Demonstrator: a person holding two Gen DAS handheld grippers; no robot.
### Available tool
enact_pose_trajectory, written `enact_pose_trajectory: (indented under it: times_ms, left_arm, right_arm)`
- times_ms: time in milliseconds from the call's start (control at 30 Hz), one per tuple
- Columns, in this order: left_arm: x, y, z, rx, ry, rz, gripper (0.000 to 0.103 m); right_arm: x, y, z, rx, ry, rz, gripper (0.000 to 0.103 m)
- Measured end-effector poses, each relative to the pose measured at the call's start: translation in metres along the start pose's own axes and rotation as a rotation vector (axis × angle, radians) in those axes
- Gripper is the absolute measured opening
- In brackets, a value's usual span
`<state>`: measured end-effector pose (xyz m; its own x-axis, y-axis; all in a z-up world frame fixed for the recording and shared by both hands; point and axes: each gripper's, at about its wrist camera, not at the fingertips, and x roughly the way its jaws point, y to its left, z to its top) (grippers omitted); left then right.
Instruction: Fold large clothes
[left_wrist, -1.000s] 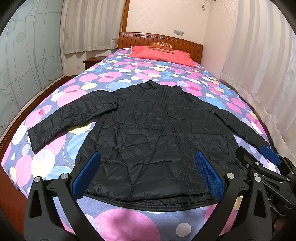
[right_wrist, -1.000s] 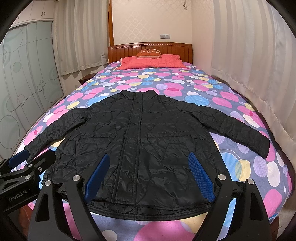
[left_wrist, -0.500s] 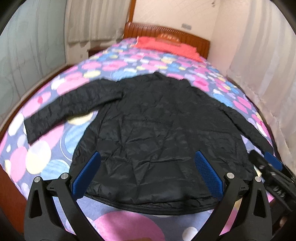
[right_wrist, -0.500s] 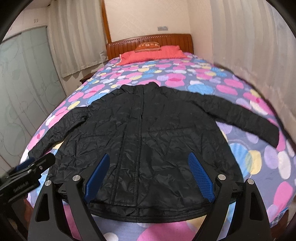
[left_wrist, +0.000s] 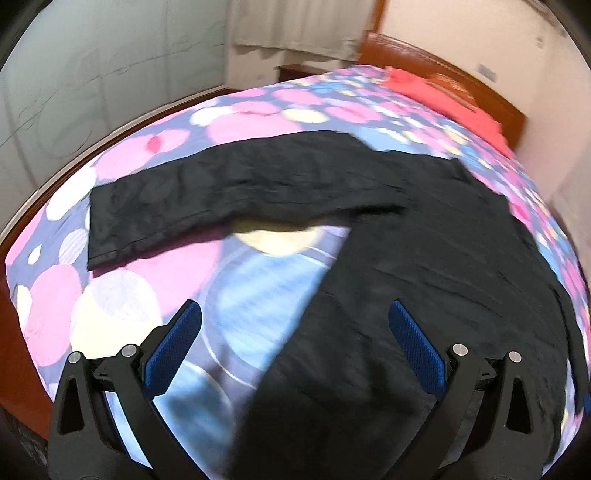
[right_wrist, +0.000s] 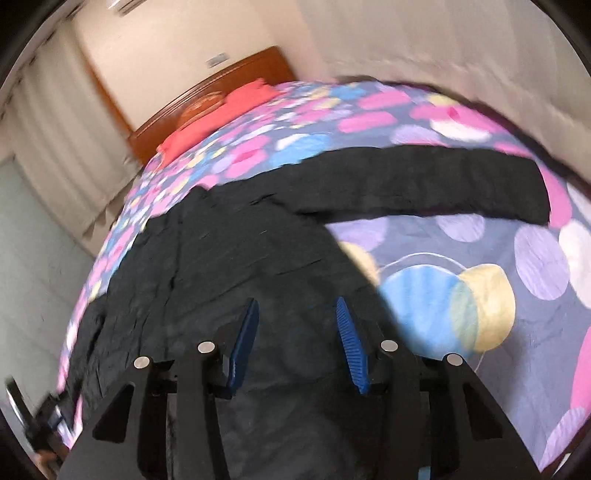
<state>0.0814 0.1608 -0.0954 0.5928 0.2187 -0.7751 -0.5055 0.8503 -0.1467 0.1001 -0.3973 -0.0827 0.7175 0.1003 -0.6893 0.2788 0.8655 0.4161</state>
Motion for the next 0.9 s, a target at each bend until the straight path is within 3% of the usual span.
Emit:
enact_pose_trajectory:
  times_ms: [167,233,300,567,667,900]
  left_arm:
    - [0.023,0.021,0.007,-0.072,0.028,0.039,0.099]
    - [0.031,0.021,0.008,-0.069,0.033,0.052,0.088]
    - [0.039,0.02,0.006,-0.062,0.05,0.069,0.086]
    - [0.066,0.033,-0.001,-0.135,0.115,0.098,0.092]
    - [0.067,0.036,-0.003,-0.149,0.096,0.11,0.095]
    - [0.071,0.026,-0.012,-0.096,0.059,0.166,0.099]
  right_arm:
    - [0.004,-0.057,0.023,0.161,-0.054,-0.01,0.066]
    - [0.003,-0.082,0.03,0.233,-0.079,0.002,0.066]
    - [0.004,-0.106,0.035,0.313,-0.098,0.019,0.066]
    - [0.026,-0.177,0.044,0.495,-0.14,0.024,0.066]
    - [0.039,-0.189,0.045,0.546,-0.151,0.028,0.066]
    - [0.039,-0.208,0.052,0.625,-0.284,0.058,0.064]
